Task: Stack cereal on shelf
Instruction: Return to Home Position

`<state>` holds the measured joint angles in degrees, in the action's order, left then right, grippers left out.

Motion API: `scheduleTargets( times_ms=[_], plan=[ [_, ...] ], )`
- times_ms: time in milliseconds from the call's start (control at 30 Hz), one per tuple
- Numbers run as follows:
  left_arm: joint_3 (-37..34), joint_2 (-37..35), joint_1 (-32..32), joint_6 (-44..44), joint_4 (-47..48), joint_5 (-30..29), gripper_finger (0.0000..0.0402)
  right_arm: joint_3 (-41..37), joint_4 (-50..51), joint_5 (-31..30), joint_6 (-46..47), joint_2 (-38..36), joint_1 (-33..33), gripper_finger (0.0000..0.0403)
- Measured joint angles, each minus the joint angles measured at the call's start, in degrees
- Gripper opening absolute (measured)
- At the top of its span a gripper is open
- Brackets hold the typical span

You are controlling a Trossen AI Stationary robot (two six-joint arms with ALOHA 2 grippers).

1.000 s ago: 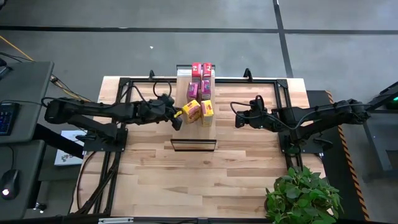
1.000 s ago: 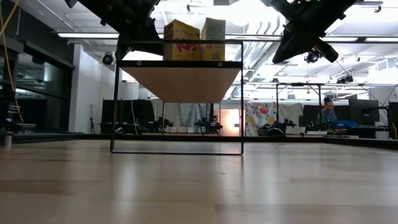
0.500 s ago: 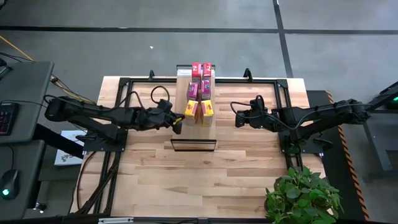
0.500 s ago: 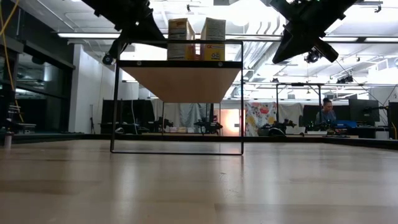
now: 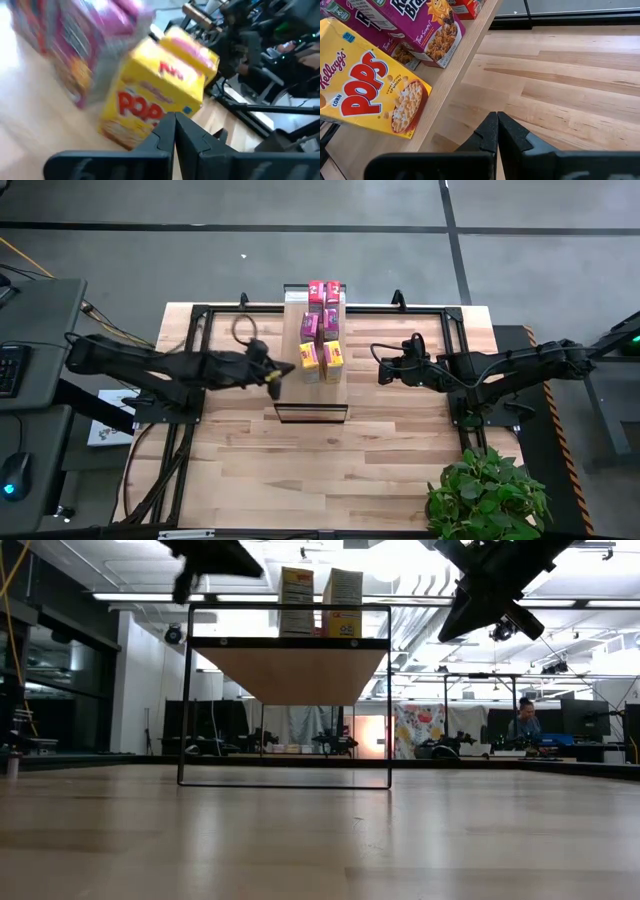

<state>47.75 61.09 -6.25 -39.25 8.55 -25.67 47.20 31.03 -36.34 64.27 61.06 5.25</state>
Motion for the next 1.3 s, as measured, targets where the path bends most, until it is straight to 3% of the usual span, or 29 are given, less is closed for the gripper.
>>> scheduleTargets(
  times_ms=[233,400,567,700,833,933,1067,1300],
  plan=[
    [0.2,-11.9,0.2,12.8,0.4,0.0,0.0,0.0,-0.3,-0.2,-0.1,0.0,0.0,0.0],
    [-2.0,-16.8,-3.0,17.0,-1.7,2.0,0.0,0.0,-0.4,-0.3,-1.9,0.0,0.0,0.0],
    [-13.9,-20.9,-6.3,20.8,-19.5,7.6,0.0,0.0,-1.7,2.5,-11.2,0.0,0.0,0.0],
    [-21.3,-26.4,-1.2,22.7,-27.8,15.6,0.0,0.0,-5.9,8.8,-16.7,0.0,0.0,0.0],
    [-25.7,-33.3,6.8,20.5,-27.3,25.9,0.0,0.0,-10.6,12.2,-16.7,0.0,0.0,0.0],
    [-30.2,-38.1,10.1,16.5,-27.1,28.8,0.0,0.0,-13.3,13.7,-16.6,0.0,0.0,0.0],
    [-37.7,-43.6,9.8,12.7,-31.6,28.3,0.0,0.0,-15.1,16.0,-16.5,0.0,0.0,0.0],
    [-46.3,-49.8,6.0,11.3,-37.8,20.3,0.0,0.0,-14.5,18.6,-17.9,-1.9,0.3,0.0]
  ],
)
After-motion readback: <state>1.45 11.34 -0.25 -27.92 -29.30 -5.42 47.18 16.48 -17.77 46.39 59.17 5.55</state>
